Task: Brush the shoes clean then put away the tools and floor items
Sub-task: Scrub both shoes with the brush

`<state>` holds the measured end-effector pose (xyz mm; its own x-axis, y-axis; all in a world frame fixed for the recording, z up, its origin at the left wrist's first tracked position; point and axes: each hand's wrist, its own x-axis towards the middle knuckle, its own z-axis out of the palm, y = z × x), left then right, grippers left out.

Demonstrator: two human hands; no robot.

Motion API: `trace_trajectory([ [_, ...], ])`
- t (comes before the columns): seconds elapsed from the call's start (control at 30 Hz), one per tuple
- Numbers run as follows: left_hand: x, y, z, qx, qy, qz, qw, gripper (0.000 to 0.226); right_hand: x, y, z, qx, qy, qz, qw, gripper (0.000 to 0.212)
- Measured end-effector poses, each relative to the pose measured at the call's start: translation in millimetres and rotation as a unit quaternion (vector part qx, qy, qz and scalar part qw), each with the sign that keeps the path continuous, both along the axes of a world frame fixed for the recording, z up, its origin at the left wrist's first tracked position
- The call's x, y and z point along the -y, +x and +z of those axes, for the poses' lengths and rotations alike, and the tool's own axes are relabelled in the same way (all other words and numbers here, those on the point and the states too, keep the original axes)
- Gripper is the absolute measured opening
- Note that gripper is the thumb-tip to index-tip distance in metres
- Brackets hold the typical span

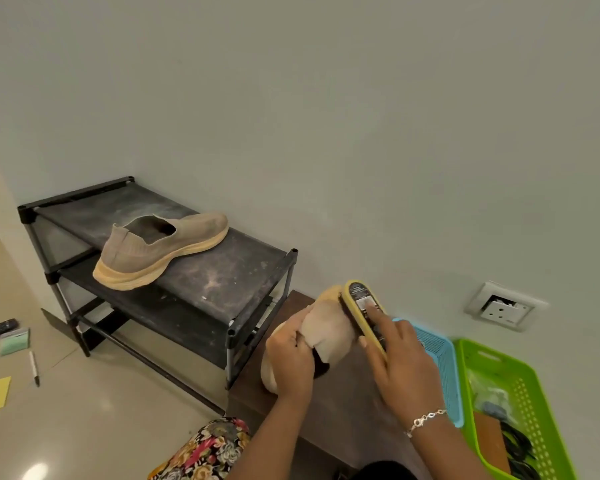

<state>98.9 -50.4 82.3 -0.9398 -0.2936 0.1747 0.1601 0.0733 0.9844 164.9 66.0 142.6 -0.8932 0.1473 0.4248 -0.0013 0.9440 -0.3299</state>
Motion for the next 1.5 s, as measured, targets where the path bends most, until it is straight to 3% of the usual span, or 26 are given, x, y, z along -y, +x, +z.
trace_trajectory([
  [0.07, -2.2, 1.4, 4.5, 0.001, 0.018, -0.015, 1.0, 0.037, 11.8, 1.1, 1.7, -0.014, 0.001, 0.003, 1.0, 0.055],
  [0.13, -2.9, 3.5, 5.7, -0.005, 0.011, -0.021, 1.0, 0.037, 33.8, 8.5, -10.4, 0.084, 0.029, 0.091, 0.992, 0.051],
  [0.2, -1.2, 4.0, 2.5, 0.007, 0.03, -0.013, 0.999, 0.039, 40.8, 13.8, -9.7, 0.105, 0.105, 0.116, 0.982, 0.05],
  [0.3, -3.5, 1.0, 2.2, 0.018, 0.039, -0.004, 0.999, 0.034, 9.1, -2.0, 9.4, 0.065, 0.09, 0.048, 0.993, 0.066],
  [0.4, -6.8, -0.3, 5.8, 0.02, 0.071, 0.001, 0.997, 0.04, -1.1, -11.4, 13.7, 0.021, 0.027, -0.013, 0.999, 0.051],
  [0.47, -6.8, -0.4, 5.9, 0.03, 0.081, -0.016, 0.996, 0.032, 19.3, -3.4, 1.0, 0.035, 0.071, 0.054, 0.995, 0.047],
  [0.5, -6.3, -0.6, 4.5, 0.041, 0.088, -0.023, 0.995, 0.033, 29.6, 4.3, -6.6, 0.097, 0.074, 0.098, 0.988, 0.046],
  [0.57, -4.1, 1.2, 3.8, 0.047, 0.08, -0.022, 0.995, 0.038, 31.8, 8.3, -6.1, 0.129, 0.097, 0.121, 0.979, 0.048],
  [0.67, -4.5, -1.0, 6.8, 0.026, 0.028, -0.001, 0.999, 0.038, 4.6, -9.4, 15.6, 0.054, 0.123, 0.021, 0.991, 0.057],
  [0.77, -6.1, -0.1, 12.0, 0.023, 0.034, -0.001, 0.999, 0.04, 2.2, -17.0, 16.0, 0.057, 0.048, -0.025, 0.997, 0.049],
  [0.9, -3.4, 6.5, 13.0, 0.053, 0.048, -0.03, 0.997, 0.037, 47.5, 9.4, -0.2, 0.132, 0.076, 0.136, 0.979, 0.071],
  [1.0, -1.5, 0.0, 11.6, 0.041, 0.033, -0.003, 0.999, 0.033, 18.6, -7.6, 9.7, 0.134, 0.087, 0.063, 0.985, 0.062],
  [1.1, -5.2, -5.7, 9.6, 0.036, 0.014, -0.003, 0.999, 0.041, 4.2, -17.1, 12.1, 0.076, 0.045, -0.028, 0.996, 0.049],
  [1.17, -6.0, -4.1, 7.8, 0.032, 0.028, -0.011, 0.999, 0.035, 25.0, -7.8, -1.4, 0.043, 0.05, 0.026, 0.997, 0.047],
  [1.23, -5.6, -1.9, 4.9, 0.034, 0.049, -0.03, 0.998, 0.036, 40.2, 5.1, -11.7, 0.079, 0.05, 0.117, 0.989, 0.046],
  [1.33, -2.7, -0.3, 1.2, 0.015, 0.032, -0.028, 0.999, 0.03, 25.7, -3.0, -1.8, 0.05, -0.077, 0.104, 0.99, 0.053],
  [1.4, -2.1, 0.2, -2.7, -0.006, 0.0, -0.018, 1.0, 0.043, 10.5, -10.9, 0.9, 0.009, -0.168, 0.074, 0.983, 0.055],
  [1.5, 2.5, 3.4, -4.5, -0.032, -0.019, -0.022, 0.999, 0.056, 6.7, -13.1, -1.6, 0.011, -0.161, 0.093, 0.983, 0.052],
])
